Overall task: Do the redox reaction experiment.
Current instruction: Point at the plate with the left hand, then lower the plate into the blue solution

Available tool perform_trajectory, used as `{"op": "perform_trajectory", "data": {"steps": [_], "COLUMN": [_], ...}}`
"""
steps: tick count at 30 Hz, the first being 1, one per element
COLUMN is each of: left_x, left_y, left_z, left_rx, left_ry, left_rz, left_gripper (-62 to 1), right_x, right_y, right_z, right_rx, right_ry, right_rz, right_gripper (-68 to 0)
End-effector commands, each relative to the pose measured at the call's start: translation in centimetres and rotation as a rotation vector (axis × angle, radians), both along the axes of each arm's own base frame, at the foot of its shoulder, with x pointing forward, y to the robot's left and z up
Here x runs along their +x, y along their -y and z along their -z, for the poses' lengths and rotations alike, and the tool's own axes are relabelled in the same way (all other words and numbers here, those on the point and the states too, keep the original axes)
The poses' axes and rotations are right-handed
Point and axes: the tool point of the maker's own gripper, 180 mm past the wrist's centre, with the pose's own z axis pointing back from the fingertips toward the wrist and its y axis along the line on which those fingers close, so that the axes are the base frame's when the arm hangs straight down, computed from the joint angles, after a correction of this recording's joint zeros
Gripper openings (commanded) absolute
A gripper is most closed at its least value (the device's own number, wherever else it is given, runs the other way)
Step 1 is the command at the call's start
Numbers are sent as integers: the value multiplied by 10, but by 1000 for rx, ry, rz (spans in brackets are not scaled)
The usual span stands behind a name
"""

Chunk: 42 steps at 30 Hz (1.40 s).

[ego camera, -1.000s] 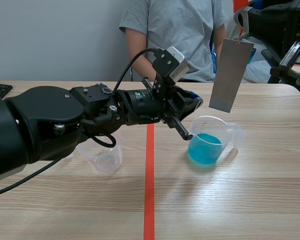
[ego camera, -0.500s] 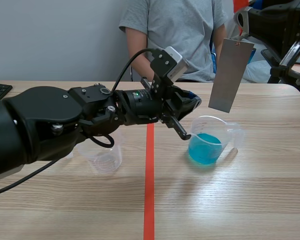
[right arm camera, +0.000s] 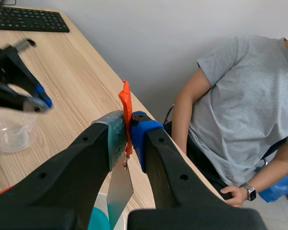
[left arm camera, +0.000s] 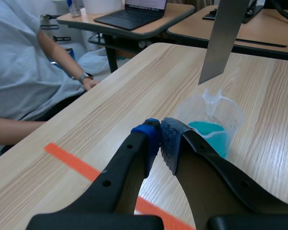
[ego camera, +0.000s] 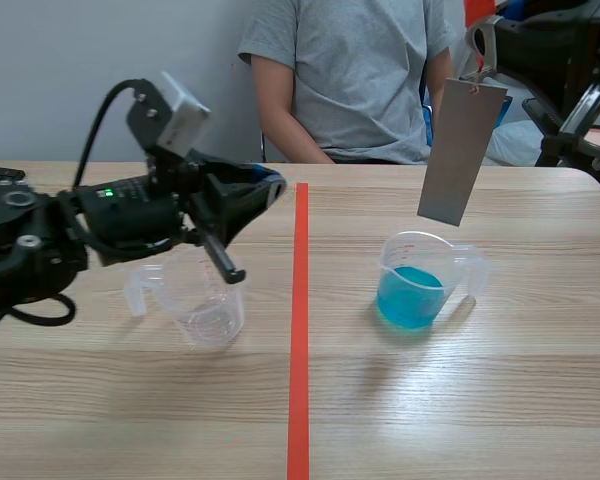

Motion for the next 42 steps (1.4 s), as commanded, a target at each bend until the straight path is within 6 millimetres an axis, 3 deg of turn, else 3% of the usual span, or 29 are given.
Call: {"op": "perform_trajectory", "data": {"steps": [1,6,14,21,29,42], "left_x": [-3,-27,-73,-131,-190,-256], "left_y": [-17,-69,-147,-199,-229,-235], "left_z": [-7,-3,27,54,84,128], "left_rx": [-12,45,146,191,252,317], "left_ry": [17,-7,-131,-259,-421,-682], "left_rz": [-38,-134,-309,-438,-579,-714], "left_gripper": [-562,-562,-562,-562,-562,-562], "right_x": [0,0,3,4,8,7], "right_y": [0,-1,4,12,14,1], "right_z": [-12,-12,-11,-2,19,56], "right_rx": [14,18,41,78,129,149], "right_ry": [32,34,32,10,-47,-100], "right_rz": [-8,-10,0,-16,-5,-11], "right_gripper": [-664,-664,-664,-662,-663,-662]}}
